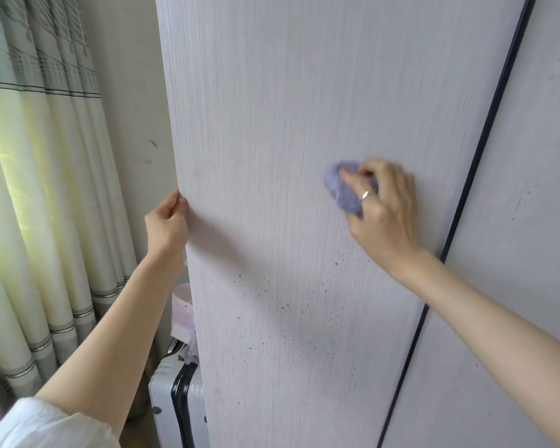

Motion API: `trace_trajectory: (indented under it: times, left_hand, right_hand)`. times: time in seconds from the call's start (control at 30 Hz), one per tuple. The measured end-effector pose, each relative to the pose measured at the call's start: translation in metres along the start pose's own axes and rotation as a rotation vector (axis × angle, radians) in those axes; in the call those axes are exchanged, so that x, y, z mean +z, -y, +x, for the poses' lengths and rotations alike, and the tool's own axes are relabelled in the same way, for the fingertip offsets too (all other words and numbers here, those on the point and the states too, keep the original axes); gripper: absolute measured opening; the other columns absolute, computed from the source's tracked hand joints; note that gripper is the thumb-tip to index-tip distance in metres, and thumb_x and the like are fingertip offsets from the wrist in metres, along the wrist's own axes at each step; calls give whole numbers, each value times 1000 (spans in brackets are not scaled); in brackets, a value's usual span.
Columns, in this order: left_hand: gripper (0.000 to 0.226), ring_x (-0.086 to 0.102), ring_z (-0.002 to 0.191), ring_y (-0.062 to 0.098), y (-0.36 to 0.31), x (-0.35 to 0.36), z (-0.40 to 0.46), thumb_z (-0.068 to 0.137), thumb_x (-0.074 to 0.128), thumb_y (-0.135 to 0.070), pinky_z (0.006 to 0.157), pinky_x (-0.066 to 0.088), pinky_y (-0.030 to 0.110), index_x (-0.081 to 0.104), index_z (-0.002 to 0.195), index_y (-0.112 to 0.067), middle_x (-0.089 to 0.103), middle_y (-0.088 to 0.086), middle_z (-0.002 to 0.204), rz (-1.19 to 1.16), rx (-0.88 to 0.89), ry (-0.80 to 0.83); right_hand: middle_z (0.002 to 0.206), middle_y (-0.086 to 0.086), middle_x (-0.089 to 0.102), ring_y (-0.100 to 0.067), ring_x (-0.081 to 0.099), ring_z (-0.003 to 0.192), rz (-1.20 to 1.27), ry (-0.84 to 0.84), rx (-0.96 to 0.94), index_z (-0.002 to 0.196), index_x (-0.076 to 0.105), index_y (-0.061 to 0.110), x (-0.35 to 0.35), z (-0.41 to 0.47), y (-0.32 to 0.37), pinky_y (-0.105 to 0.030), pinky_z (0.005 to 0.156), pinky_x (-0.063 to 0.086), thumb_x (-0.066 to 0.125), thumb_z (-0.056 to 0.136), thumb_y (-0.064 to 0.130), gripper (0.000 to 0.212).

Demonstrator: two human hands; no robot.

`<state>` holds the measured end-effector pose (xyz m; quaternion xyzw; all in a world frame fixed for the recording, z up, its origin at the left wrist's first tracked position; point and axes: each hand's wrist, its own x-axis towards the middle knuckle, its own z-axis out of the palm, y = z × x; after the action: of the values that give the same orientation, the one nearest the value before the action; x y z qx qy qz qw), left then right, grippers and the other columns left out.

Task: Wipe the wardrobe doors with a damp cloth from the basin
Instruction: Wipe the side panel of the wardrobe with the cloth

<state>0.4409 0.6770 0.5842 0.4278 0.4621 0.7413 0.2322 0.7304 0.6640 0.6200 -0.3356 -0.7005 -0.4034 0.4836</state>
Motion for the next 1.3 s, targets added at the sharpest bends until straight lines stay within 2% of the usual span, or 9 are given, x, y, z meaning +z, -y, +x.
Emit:
trace_trajectory:
  times: [0.1,0.2,0.33,0.47,0.6,0.73,0.83,1.0,1.3]
  left_hand:
    - [35,51,108,-1,2,0,1,100,40,-8,86,38,6,55,130,-16,58,-16,115,-11,3,-2]
    - [35,51,110,0,7,0,0,100,40,-8,90,37,11,56,130,-18,59,-15,115,-5,19,-7]
    - [35,51,106,-3,8,0,2,99,41,-9,85,36,7,56,128,-23,59,-20,108,-1,25,-34]
    - [35,52,104,-3,10,3,0,99,41,-9,83,35,4,57,129,-19,59,-20,108,-2,21,-53]
    - [35,51,106,-4,13,2,-2,99,42,-10,84,35,5,56,129,-20,58,-21,110,-34,3,-67]
    - [35,49,113,-3,16,4,-4,99,42,-9,92,34,9,55,131,-18,57,-17,119,-76,-3,-77]
    - [36,49,115,-3,18,5,-5,99,42,-8,97,34,11,54,131,-16,56,-15,122,-94,8,-83]
    - [34,50,112,-4,19,6,-6,99,44,-9,91,36,6,56,130,-17,58,-15,120,-109,6,-90]
    - [33,53,112,-7,21,1,-15,97,48,-10,95,38,9,58,127,-17,61,-14,120,-147,-8,-70]
  right_hand:
    - [90,-17,66,-31,62,77,8,202,-284,99,71,0,-3,-67,11,-37,64,40,60,77,-6,26]
    - [89,-10,67,-27,64,73,-58,326,-432,94,73,6,-15,-85,3,-35,61,38,34,88,-4,41]
    - [93,-15,65,-31,62,77,-123,116,-191,98,72,7,-26,-13,-23,-36,64,34,53,81,8,26]
    - [96,-18,59,-35,57,82,-142,-19,95,102,68,7,-34,32,-40,-40,67,38,66,69,0,33]
    - [90,-18,62,-35,59,78,-92,78,-22,101,72,7,-27,-34,-24,-39,66,43,69,73,1,29]
    - [80,-9,64,-27,60,65,-159,318,-285,93,74,10,-32,-105,-13,-33,62,33,44,78,0,35]
    - [83,-11,64,-27,61,68,-182,253,-231,92,73,8,-37,-69,-25,-34,63,29,47,78,3,30]
    - [92,-14,62,-32,57,83,-264,-21,117,93,69,6,-56,13,-57,-34,67,25,62,65,-3,29]
    - [86,-15,63,-30,55,80,-214,156,35,81,66,0,-37,-122,-23,-37,63,32,53,74,1,15]
